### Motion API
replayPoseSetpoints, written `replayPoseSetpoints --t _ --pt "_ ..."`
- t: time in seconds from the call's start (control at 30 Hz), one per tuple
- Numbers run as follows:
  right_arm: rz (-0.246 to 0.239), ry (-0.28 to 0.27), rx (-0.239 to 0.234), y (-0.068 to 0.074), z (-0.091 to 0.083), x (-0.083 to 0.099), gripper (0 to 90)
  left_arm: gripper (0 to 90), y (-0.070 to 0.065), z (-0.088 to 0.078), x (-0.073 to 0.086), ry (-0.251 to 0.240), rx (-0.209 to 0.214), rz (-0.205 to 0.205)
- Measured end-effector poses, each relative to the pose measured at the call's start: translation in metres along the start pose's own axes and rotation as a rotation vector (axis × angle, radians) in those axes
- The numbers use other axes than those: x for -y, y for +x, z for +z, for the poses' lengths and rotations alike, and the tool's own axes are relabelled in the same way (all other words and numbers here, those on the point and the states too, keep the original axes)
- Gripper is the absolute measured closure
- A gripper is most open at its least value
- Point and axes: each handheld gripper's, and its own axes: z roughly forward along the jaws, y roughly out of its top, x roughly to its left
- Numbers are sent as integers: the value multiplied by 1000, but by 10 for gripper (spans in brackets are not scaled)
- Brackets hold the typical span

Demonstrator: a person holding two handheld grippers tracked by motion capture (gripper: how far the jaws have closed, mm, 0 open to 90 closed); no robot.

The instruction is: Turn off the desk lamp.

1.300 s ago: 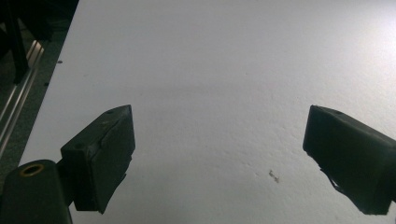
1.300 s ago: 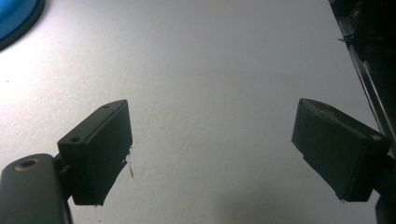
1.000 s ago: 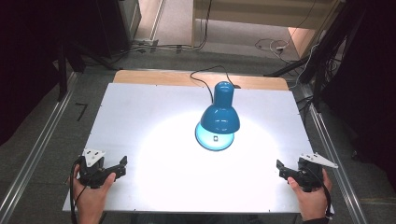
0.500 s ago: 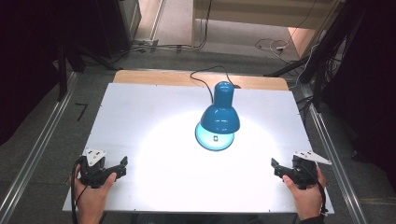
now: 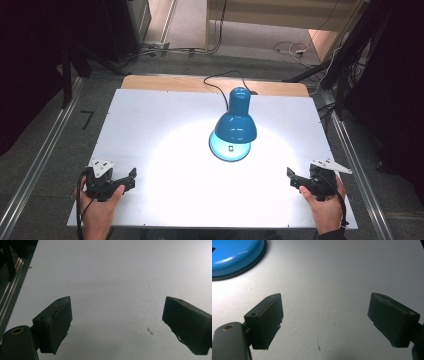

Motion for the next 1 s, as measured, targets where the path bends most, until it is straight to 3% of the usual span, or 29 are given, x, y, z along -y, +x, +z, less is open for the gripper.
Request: replayPoseSetpoints --t 1.0 --pt "-58 5 -35 32 17 -12 117 103 0 0 0 -3 -2 5"
